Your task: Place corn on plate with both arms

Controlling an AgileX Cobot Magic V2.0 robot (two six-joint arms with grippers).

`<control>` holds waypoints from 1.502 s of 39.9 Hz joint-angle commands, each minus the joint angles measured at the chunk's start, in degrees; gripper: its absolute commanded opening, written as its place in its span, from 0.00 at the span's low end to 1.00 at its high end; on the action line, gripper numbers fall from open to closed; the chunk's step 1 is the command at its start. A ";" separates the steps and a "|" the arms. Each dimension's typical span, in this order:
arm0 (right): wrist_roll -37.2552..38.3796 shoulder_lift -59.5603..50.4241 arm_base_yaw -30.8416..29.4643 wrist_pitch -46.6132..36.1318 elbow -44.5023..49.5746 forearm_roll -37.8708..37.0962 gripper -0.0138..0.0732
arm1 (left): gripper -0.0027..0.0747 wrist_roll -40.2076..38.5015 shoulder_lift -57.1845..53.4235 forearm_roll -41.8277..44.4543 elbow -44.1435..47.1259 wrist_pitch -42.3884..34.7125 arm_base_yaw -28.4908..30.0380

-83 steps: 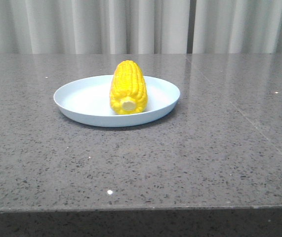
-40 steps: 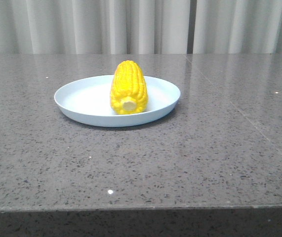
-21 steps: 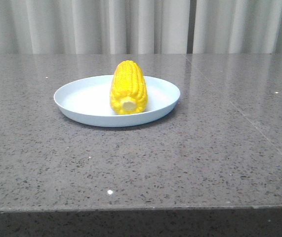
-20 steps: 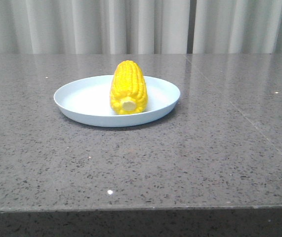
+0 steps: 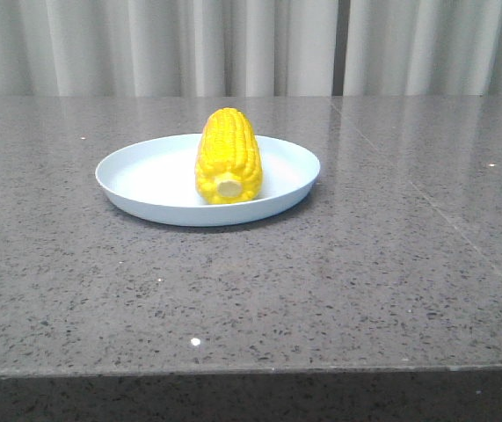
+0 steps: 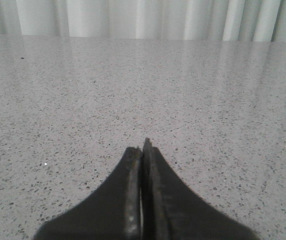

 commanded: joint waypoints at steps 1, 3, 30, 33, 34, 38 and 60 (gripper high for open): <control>-1.58 -1.27 -1.42 -8.52 1.78 -1.27 0.09 | 0.01 0.09 -1.31 -0.47 0.25 -4.93 0.02; -2.80 -2.78 -2.95 -12.07 4.53 -0.13 0.09 | 0.01 0.09 -1.31 -0.47 0.25 -4.93 0.02; -21.58 -18.63 -17.22 -19.95 21.46 20.04 0.09 | 0.01 0.09 -1.31 -0.47 0.25 -4.93 0.02; -21.58 -18.40 -17.86 -20.34 21.46 20.04 0.09 | 0.01 0.09 -1.20 -0.47 0.25 -4.82 0.02; -21.58 -18.41 -17.89 -20.34 21.46 20.04 0.09 | 0.01 0.09 -1.20 -0.47 0.25 -4.82 0.02; -21.58 -18.41 -17.90 -20.34 21.41 20.04 0.09 | 0.01 0.09 -1.20 -0.47 0.25 -4.82 0.02; -21.58 -18.41 -17.90 -20.29 21.41 20.04 0.09 | 0.01 0.09 -1.20 -0.47 0.25 -4.82 0.02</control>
